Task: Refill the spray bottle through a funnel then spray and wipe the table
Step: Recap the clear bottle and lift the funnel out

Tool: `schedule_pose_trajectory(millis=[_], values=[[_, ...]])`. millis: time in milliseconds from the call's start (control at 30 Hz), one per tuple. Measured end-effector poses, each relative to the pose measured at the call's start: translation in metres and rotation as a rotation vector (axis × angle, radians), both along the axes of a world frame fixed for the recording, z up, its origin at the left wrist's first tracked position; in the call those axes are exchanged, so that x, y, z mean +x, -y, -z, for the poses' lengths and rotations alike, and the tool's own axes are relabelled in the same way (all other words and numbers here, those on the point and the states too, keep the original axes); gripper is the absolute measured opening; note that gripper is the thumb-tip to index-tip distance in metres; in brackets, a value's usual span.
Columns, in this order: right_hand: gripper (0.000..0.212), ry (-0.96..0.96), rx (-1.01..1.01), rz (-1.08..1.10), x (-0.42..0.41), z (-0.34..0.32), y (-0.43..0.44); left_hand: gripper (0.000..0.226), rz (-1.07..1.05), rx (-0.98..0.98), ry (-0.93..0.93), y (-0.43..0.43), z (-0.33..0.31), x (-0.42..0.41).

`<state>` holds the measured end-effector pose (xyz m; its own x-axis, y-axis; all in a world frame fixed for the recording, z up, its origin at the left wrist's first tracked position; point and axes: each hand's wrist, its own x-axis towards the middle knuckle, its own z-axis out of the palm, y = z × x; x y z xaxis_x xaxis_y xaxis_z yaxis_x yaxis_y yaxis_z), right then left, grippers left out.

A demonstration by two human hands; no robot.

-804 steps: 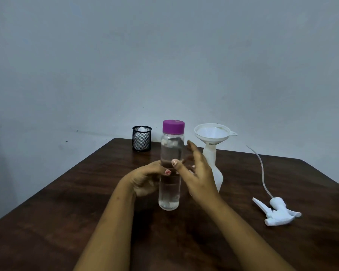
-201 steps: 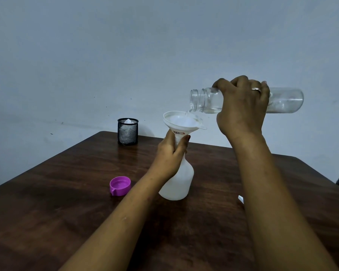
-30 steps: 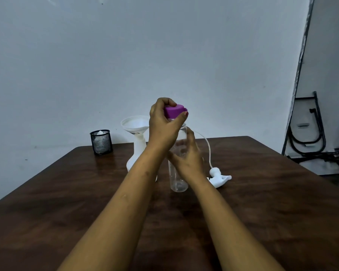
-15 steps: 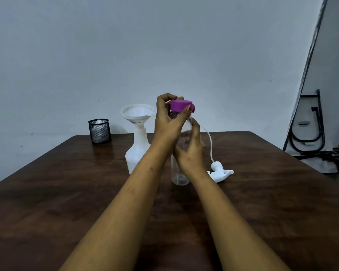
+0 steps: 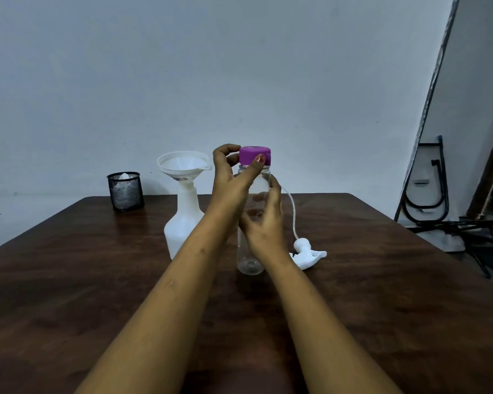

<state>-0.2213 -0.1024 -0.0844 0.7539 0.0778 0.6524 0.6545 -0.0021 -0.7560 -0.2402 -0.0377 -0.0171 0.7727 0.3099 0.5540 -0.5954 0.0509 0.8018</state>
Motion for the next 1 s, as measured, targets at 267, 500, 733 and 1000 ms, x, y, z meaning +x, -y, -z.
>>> schedule_pose_trajectory(millis=[267, 500, 733, 1000], values=[[0.082, 0.010, 0.015, 0.035, 0.005, 0.001, 0.003, 0.015, -0.058, -0.109, -0.045, 0.001, 0.003, -0.001], [0.082, 0.006, 0.033, 0.001, 0.003, 0.000, 0.002, 0.038, -0.051, 0.042, -0.087, 0.004, 0.001, -0.002], [0.082, 0.014, 0.041, 0.034, 0.004, 0.000, 0.005, 0.020, -0.116, -0.144, -0.111, 0.011, -0.002, -0.001], [0.082, 0.001, 0.038, 0.021, 0.000, -0.001, 0.007, 0.018, -0.141, -0.149, -0.078, 0.014, 0.000, 0.000]])
